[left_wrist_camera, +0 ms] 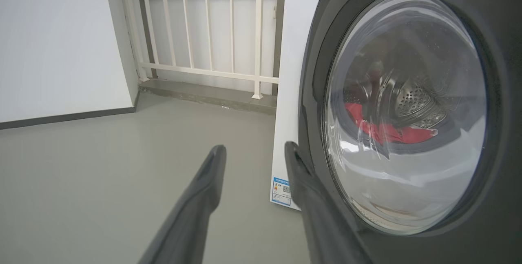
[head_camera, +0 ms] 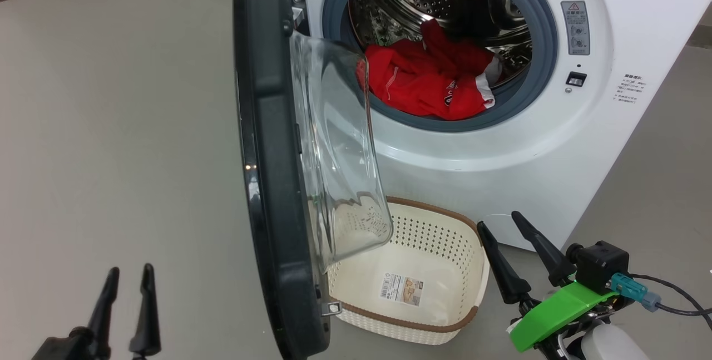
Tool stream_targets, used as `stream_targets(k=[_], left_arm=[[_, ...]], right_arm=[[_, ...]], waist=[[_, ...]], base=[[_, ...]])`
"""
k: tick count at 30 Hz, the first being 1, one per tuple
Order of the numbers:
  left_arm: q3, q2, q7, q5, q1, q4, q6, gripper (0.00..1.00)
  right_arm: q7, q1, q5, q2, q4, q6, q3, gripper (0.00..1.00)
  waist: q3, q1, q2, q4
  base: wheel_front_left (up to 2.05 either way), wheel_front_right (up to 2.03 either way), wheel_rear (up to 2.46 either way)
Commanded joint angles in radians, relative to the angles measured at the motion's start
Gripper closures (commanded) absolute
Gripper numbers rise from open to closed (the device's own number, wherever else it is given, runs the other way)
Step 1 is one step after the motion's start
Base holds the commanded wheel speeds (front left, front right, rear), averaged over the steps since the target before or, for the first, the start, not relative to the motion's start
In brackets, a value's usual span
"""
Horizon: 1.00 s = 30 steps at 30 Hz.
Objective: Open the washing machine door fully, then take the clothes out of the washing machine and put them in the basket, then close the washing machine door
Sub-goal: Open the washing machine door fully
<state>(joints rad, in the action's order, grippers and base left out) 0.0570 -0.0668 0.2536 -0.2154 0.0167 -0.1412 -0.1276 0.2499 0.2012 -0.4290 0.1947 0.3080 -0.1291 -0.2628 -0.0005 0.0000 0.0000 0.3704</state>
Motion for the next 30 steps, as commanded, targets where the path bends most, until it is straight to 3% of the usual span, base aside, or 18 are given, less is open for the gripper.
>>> stream_targets(k=[1,11,20,25,30], left_arm=[[0.028,-0.021,0.008,-0.013,-0.021,0.027,-0.003,1.0],[0.021,-0.029,0.008,-0.021,-0.045,0.1,-0.003,1.0],[-0.005,-0.041,0.008,0.003,-0.07,0.308,-0.003,1.0],[-0.087,-0.042,0.008,-0.013,-0.09,0.492,-0.003,1.0],[-0.196,-0.054,0.006,-0.06,-0.081,0.579,-0.003,1.0]], right_arm=[[0.012,0.007,0.009,0.0,-0.02,-0.002,-0.021,0.0],[0.012,0.005,0.006,0.001,-0.016,-0.002,-0.027,0.0],[0.012,0.002,0.005,0.002,-0.016,-0.002,-0.027,0.0],[0.012,0.002,0.004,0.001,-0.02,-0.002,-0.026,0.0],[0.012,0.004,0.004,-0.001,-0.022,-0.002,-0.025,0.0]], waist=[[0.0,0.0,0.0,-0.002],[-0.007,0.0,0.0,-0.001],[-0.012,0.0,0.0,-0.004],[-0.011,0.0,0.0,-0.008],[-0.009,0.0,0.0,-0.015]], base=[[0.0,0.0,0.0],[0.0,0.0,0.0],[0.0,0.0,0.0],[0.0,0.0,0.0],[0.0,0.0,0.0]])
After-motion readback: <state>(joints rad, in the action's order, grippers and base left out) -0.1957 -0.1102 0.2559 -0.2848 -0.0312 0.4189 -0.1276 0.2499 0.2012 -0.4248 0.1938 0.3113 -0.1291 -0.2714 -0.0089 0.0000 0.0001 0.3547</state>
